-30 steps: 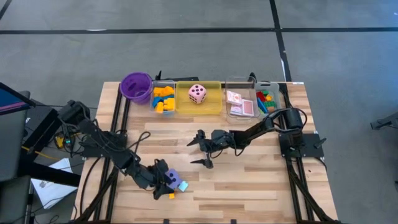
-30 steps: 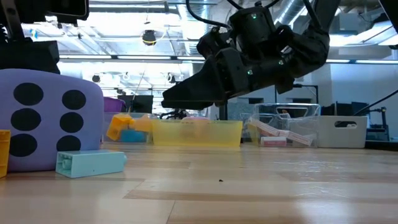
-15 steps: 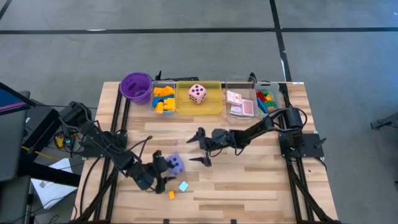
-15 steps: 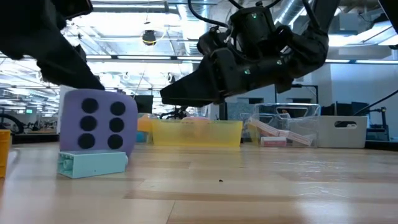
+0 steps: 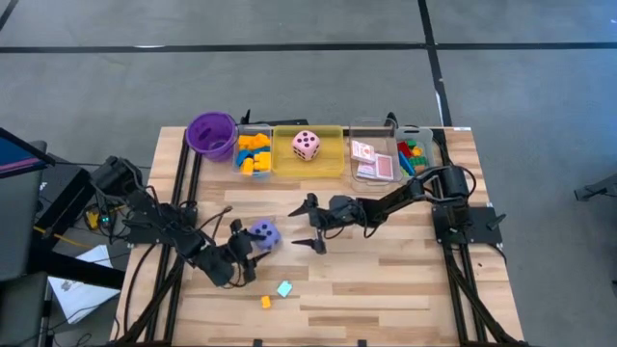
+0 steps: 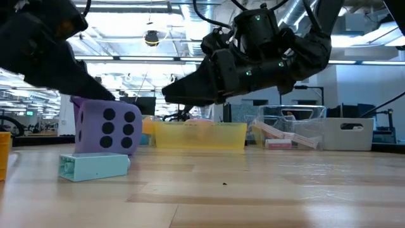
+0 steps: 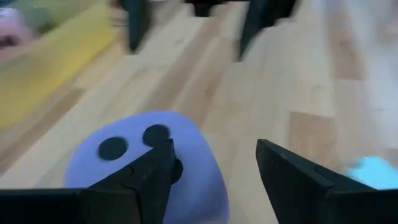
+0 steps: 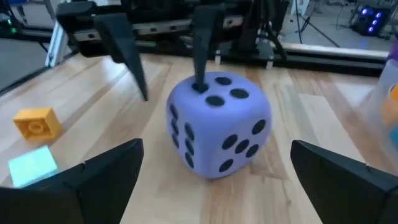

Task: Pick & Place Toys
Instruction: Put the violet dice into the yellow transparent bin

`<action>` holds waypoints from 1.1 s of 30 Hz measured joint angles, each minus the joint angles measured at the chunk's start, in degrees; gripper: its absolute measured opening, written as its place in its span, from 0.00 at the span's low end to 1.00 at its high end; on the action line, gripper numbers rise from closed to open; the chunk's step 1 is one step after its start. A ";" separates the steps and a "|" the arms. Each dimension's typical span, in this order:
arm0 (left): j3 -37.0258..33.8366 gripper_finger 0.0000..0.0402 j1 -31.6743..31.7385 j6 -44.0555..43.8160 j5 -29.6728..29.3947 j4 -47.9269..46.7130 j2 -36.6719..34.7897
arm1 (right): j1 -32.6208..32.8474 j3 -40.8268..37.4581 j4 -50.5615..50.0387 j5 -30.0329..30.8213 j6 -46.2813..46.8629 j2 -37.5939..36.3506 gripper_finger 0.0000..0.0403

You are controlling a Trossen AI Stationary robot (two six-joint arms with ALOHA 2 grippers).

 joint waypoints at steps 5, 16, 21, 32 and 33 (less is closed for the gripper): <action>0.13 0.56 -0.01 8.77 5.69 8.11 -5.17 | -0.29 0.02 2.47 -0.02 1.08 -0.03 0.99; 0.20 0.52 -0.09 4.88 5.87 -6.93 -15.25 | -0.27 0.02 1.35 -0.02 1.14 -0.04 0.99; 0.22 0.48 -0.09 -5.84 5.73 -21.82 -16.23 | -0.27 0.02 1.01 -0.02 1.33 -0.04 0.99; 0.27 0.38 -0.09 -12.60 8.68 -29.73 -20.02 | -0.27 0.01 -1.68 -0.04 2.07 -0.04 0.99; 0.27 0.37 -0.09 -13.46 8.87 -31.13 -20.57 | -0.26 0.01 -1.96 -0.04 2.06 -0.04 0.99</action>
